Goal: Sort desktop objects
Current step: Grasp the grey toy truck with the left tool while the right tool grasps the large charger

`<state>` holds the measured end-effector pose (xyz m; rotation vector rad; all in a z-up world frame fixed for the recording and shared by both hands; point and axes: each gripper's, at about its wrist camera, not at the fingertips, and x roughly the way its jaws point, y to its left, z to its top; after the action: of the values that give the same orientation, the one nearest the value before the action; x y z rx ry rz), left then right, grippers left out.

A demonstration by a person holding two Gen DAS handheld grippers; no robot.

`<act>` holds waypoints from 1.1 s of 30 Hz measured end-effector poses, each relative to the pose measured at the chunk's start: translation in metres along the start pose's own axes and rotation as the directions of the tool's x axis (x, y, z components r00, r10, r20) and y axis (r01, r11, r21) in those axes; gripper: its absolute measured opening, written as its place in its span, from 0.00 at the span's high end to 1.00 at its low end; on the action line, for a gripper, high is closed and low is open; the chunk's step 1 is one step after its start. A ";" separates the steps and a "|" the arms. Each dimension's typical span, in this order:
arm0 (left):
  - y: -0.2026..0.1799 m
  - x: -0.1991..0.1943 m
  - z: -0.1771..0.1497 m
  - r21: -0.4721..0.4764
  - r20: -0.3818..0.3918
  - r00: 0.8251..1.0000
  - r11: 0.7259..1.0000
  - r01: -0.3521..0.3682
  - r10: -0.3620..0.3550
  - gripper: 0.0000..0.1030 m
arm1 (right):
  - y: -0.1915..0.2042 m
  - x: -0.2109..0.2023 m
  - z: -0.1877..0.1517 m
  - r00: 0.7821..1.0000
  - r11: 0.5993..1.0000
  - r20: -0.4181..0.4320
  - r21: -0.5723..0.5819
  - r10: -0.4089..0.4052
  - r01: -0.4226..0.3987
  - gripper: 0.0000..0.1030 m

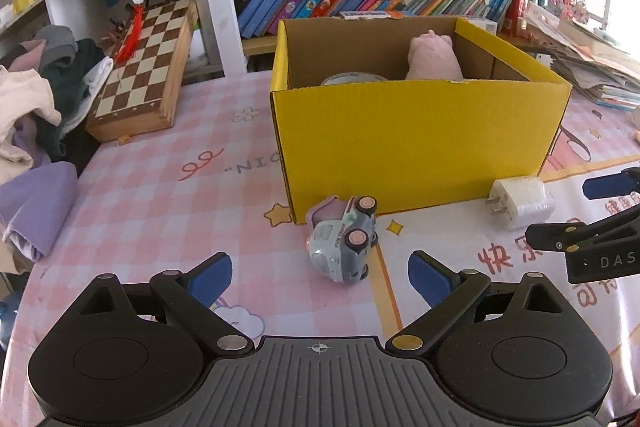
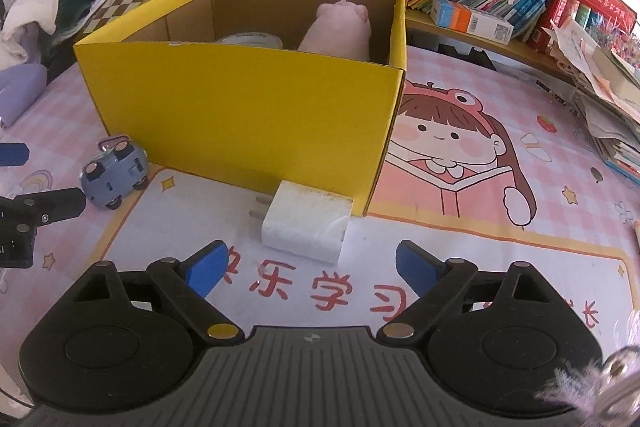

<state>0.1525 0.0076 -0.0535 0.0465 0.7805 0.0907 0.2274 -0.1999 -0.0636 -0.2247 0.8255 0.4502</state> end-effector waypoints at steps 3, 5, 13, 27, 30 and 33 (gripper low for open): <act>-0.002 0.004 0.001 0.001 -0.006 1.000 1.000 -0.003 0.003 0.07 | -0.001 0.004 0.002 1.000 1.000 -0.005 -0.007 0.015 -0.015 0.11; -0.002 0.007 0.002 0.000 -0.012 1.000 1.000 -0.005 0.005 0.07 | -0.001 0.007 0.003 1.000 0.999 -0.009 -0.017 0.027 -0.027 0.11; -0.002 0.021 0.009 -0.018 -0.029 0.999 1.000 -0.015 0.014 0.08 | 0.002 0.023 0.011 0.999 0.998 -0.023 -0.041 0.038 -0.039 0.21; -0.008 0.050 0.012 -0.001 -0.084 0.996 1.000 0.003 -0.003 0.37 | -0.002 0.043 0.015 0.997 0.999 -0.066 -0.011 0.037 -0.038 0.41; -0.008 0.054 0.012 -0.004 -0.101 0.995 1.000 0.003 -0.003 0.46 | -0.003 0.044 0.015 0.997 0.999 -0.065 -0.012 0.043 -0.044 0.43; -0.007 0.056 0.011 -0.016 -0.116 0.993 1.000 0.018 -0.020 0.55 | -0.003 0.043 0.015 0.997 0.999 -0.065 -0.010 0.050 -0.051 0.47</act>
<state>0.2002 0.0060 -0.0855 0.0202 0.8964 0.0818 0.2637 -0.1846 -0.0860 -0.2311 0.8938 0.4973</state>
